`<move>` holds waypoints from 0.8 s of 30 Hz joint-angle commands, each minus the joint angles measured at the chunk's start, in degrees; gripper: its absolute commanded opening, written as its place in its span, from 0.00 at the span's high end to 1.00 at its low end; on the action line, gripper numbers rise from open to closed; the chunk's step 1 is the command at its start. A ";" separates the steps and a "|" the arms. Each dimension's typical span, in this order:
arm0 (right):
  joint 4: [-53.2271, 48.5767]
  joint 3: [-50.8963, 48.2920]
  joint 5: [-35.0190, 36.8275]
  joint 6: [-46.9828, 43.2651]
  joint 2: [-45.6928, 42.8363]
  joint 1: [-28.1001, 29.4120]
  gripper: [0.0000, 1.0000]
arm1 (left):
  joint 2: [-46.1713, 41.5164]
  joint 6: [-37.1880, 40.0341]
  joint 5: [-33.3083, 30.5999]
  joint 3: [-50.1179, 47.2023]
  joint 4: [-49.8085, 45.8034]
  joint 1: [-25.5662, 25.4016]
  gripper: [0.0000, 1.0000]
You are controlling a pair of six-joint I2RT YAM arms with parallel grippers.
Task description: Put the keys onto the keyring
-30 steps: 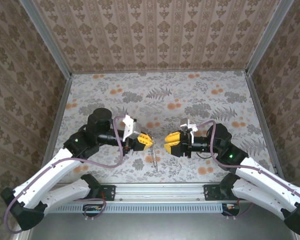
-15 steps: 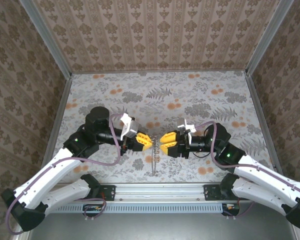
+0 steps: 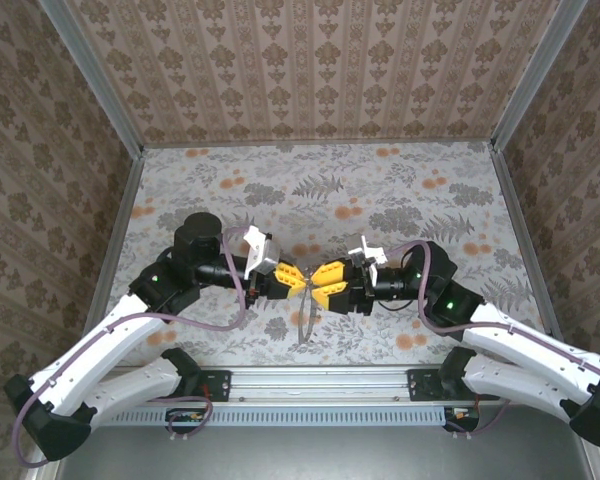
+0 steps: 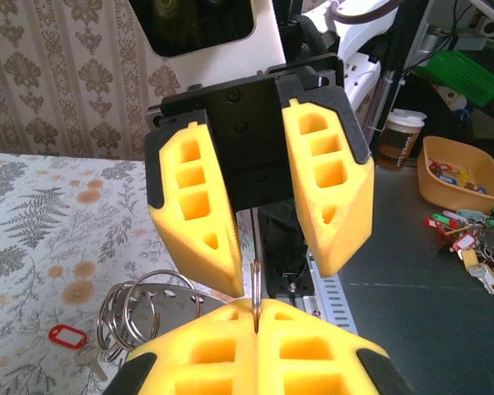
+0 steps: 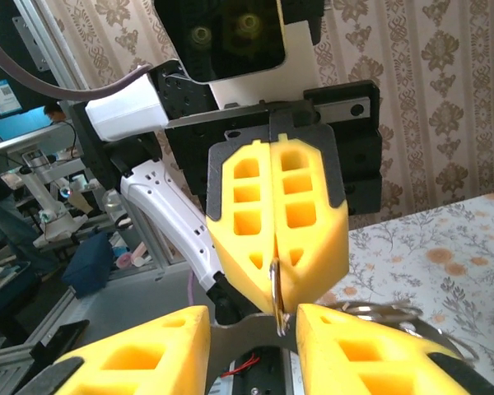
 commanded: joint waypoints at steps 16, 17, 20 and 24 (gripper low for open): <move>-2.74 3.69 -0.31 -6.01 0.88 0.88 1.00 | 0.24 2.26 0.77 1.05 -0.88 -0.46 1.00; -3.84 4.06 -0.32 -6.91 0.60 0.86 1.00 | 0.30 2.29 0.30 1.12 -1.15 -0.57 1.00; -8.54 5.24 0.50 -10.43 -0.61 0.89 1.00 | 0.09 3.24 -1.33 1.81 -3.02 -0.84 1.00; -17.62 7.98 1.43 -16.99 -1.26 0.99 1.00 | 0.07 5.07 -3.35 3.42 -6.10 -1.43 0.98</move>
